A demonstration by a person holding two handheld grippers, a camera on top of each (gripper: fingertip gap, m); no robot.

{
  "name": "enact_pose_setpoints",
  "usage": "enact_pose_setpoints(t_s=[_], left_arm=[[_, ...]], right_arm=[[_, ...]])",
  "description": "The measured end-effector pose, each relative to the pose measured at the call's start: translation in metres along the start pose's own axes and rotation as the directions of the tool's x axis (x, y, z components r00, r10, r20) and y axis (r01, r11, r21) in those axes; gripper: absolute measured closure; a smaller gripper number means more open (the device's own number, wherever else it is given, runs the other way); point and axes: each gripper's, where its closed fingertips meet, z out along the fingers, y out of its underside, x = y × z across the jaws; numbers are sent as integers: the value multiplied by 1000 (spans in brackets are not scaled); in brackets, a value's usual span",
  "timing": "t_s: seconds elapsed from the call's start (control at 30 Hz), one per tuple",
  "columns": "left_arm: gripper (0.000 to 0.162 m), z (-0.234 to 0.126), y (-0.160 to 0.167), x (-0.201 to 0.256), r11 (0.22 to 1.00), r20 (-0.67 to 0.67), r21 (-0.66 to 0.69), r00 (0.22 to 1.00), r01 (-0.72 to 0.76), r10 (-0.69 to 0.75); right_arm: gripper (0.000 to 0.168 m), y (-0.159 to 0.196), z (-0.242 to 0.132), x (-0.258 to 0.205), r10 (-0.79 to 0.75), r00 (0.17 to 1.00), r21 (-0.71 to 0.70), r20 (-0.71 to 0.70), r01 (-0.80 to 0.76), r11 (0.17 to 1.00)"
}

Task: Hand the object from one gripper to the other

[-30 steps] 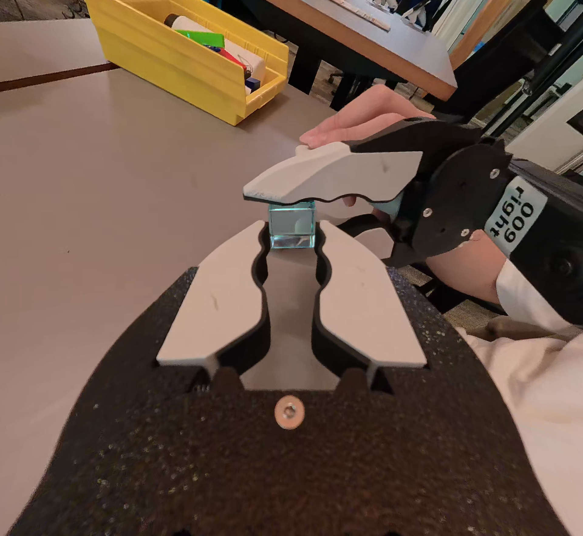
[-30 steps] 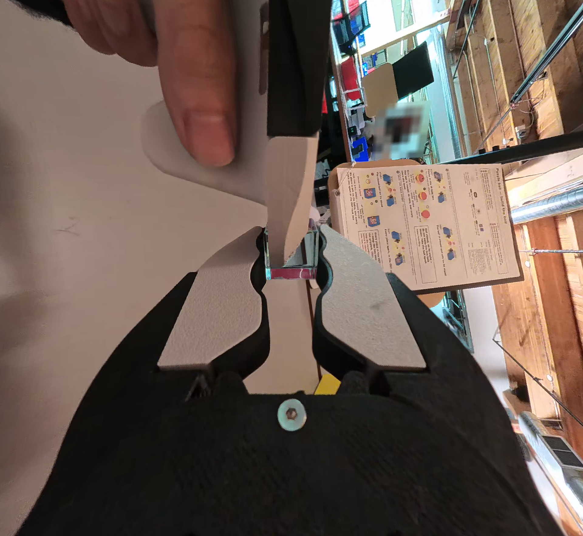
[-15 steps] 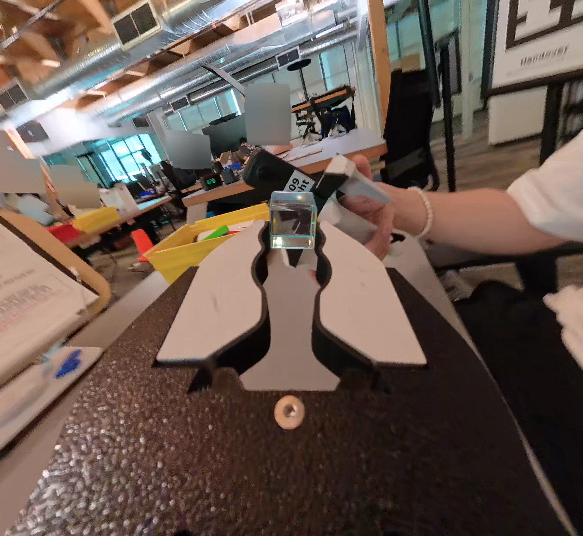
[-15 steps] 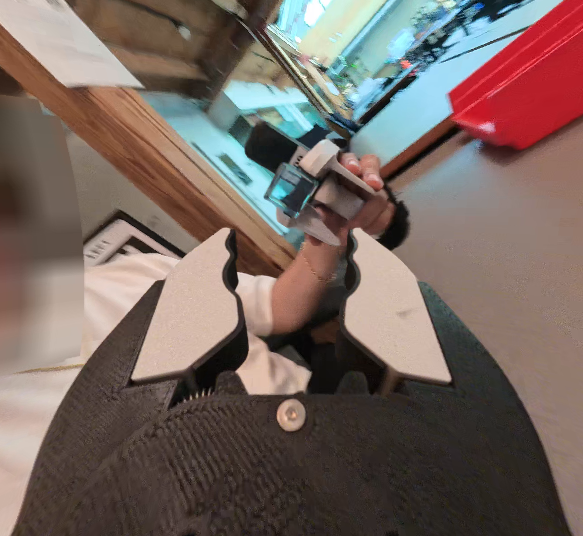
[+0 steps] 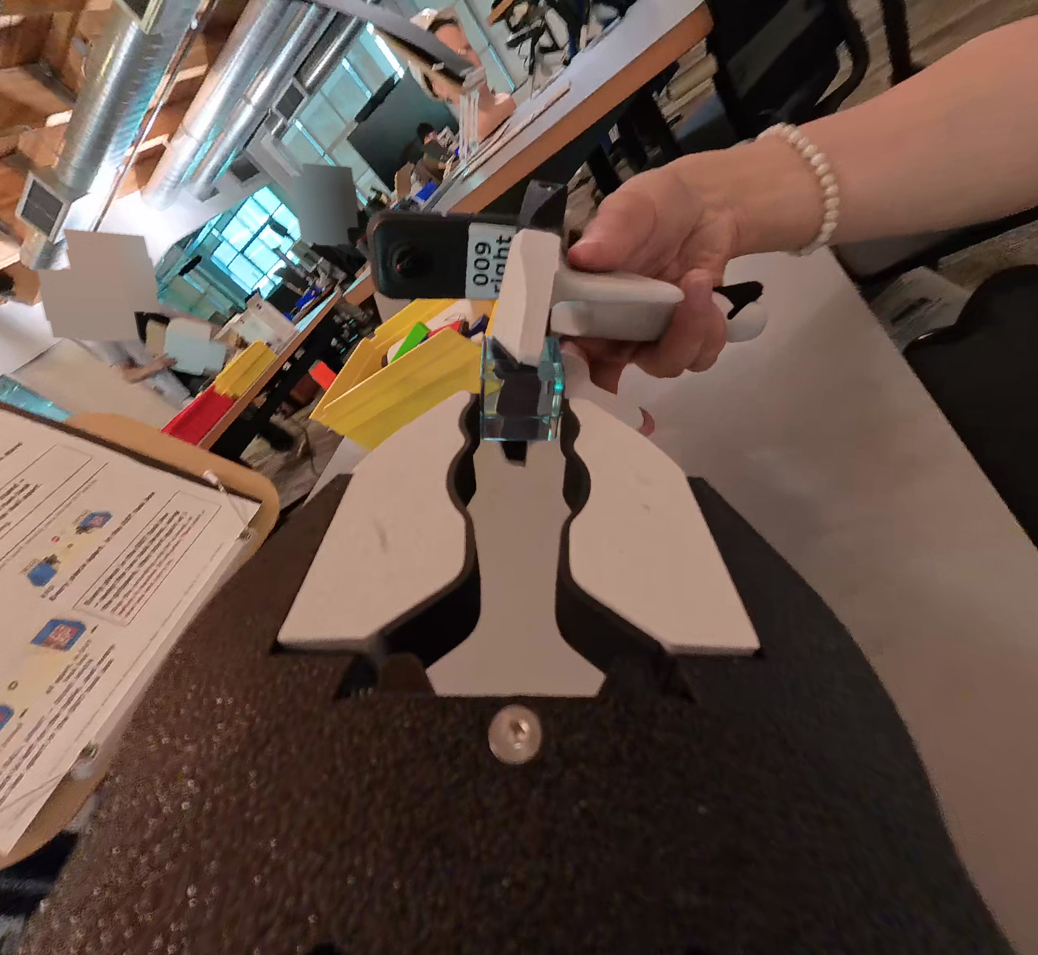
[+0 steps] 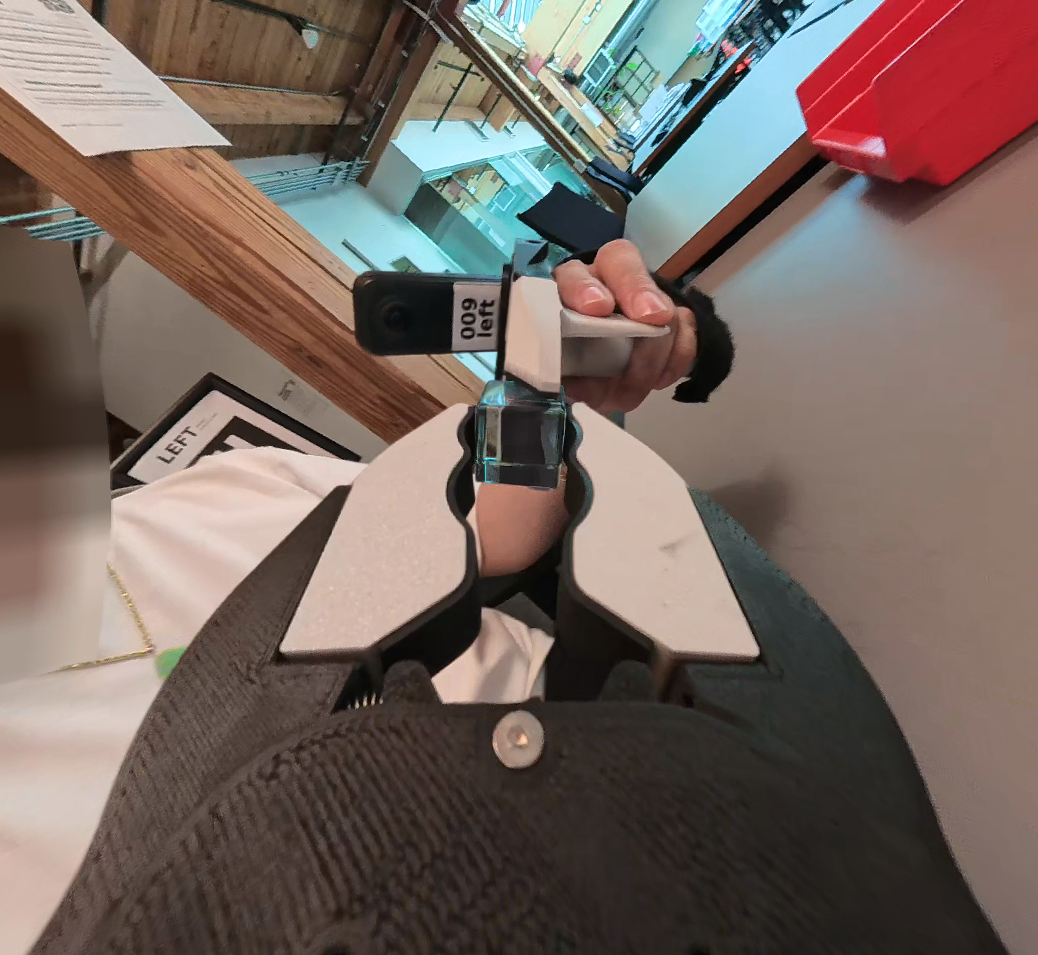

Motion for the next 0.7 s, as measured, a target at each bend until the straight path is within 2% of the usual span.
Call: enact_pose_setpoints(t_s=[0.13,0.23,0.3,0.33,0.47,0.57,0.7], left_arm=[[132,2,5,-14,997,109,-55,993,55,-49],[119,3,1,-32,993,248,-52,965,106,-90],[120,6,-8,-39,993,324,-26,940,119,-104],[121,8,-12,-42,993,362,-24,927,119,-102],[121,13,-14,-51,991,536,-126,844,48,28],[119,21,-15,-45,982,553,-185,822,-37,135],[127,19,-19,-48,984,629,-179,767,-13,125]], right_arm=[[140,-14,-5,5,-47,998,75,-47,50,996],[140,-44,-20,4,-43,998,291,-51,56,955],[140,-62,-32,0,5,1000,440,17,-12,898],[140,-65,-35,0,30,998,471,46,-49,881],[140,-69,-34,-5,45,990,539,131,-109,835],[140,-68,-28,-12,45,983,544,176,-135,828],[140,-62,-20,-12,26,989,531,143,-98,842]])
